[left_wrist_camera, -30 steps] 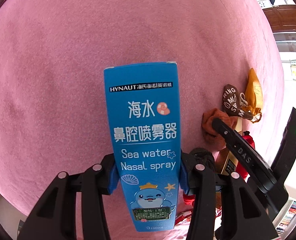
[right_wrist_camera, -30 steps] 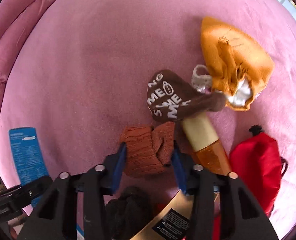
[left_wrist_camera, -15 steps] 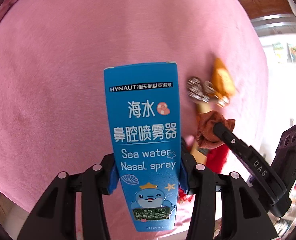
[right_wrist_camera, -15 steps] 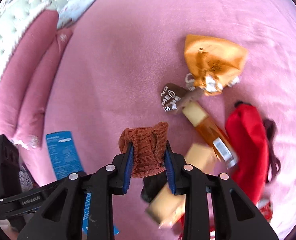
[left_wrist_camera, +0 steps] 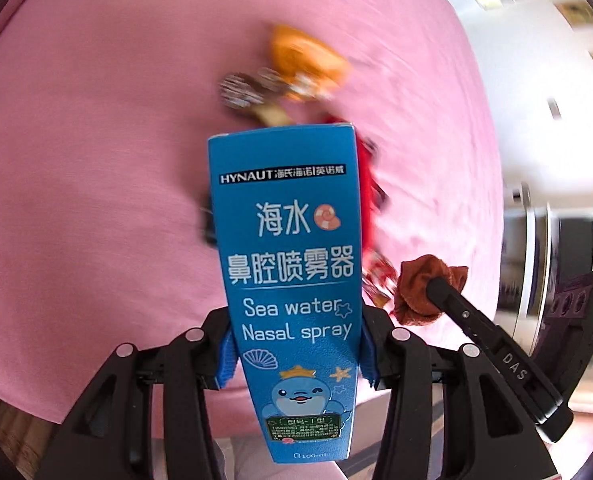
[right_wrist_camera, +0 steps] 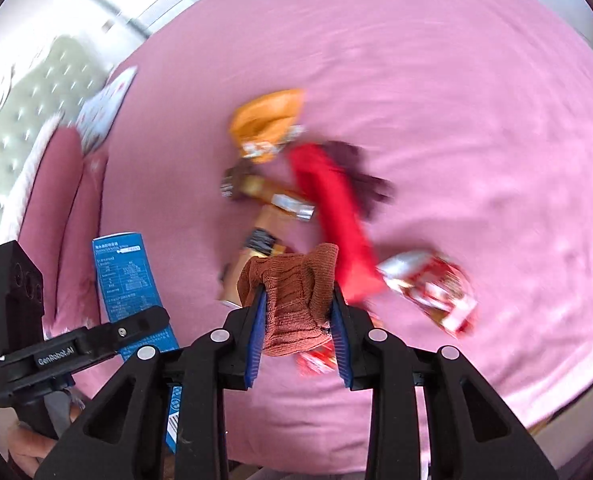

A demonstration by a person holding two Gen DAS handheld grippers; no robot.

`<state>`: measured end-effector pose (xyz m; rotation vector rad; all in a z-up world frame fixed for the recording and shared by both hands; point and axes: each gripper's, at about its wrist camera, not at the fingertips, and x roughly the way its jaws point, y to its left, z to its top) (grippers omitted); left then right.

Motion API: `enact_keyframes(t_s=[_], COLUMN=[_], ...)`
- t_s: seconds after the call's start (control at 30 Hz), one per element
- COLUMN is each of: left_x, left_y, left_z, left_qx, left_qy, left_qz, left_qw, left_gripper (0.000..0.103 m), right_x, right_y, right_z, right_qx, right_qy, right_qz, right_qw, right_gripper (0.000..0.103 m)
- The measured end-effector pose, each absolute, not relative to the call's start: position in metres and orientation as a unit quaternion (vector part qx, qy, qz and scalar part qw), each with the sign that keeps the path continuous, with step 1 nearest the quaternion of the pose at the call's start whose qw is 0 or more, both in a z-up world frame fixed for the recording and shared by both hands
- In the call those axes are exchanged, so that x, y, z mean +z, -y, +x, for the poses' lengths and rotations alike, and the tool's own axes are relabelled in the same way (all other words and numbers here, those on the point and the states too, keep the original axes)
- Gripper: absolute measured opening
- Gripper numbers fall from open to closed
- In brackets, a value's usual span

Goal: Collect trash
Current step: 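Carry both items to the yellow bucket and open both tools to drop them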

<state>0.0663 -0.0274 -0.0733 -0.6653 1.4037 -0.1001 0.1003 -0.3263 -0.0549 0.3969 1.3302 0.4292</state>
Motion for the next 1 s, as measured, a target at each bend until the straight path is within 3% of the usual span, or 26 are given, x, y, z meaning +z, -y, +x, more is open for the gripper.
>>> enact_keyframes(t_s=[0.2,0.6,1.0], left_x=[-0.078,-0.121,-0.200], left_y=[0.140,0.390,0.565], left_z=[0.077,0.008,-0.071], left_qx=[-0.123,-0.252,-0.343], left_qy=[-0.666,-0.733,-0.733], left_qz=[-0.228,-0.080,0.097], left_qw=[0.700,0.627,0.580], left_gripper=[0.047,0.047,0.047], right_x=[-0.067,-0.124,-0.215], right_y=[0.433,0.652,0.754], right_z=[0.056,-0.093,-0.219], right_qx=[0.119,-0.075,-0.172], right_qy=[-0.601,-0.590,-0.592], right_qz=[0.249,0.362,0.448], right_qw=[0.750,0.718,0.647], right_gripper=[0.030,0.030,0.031])
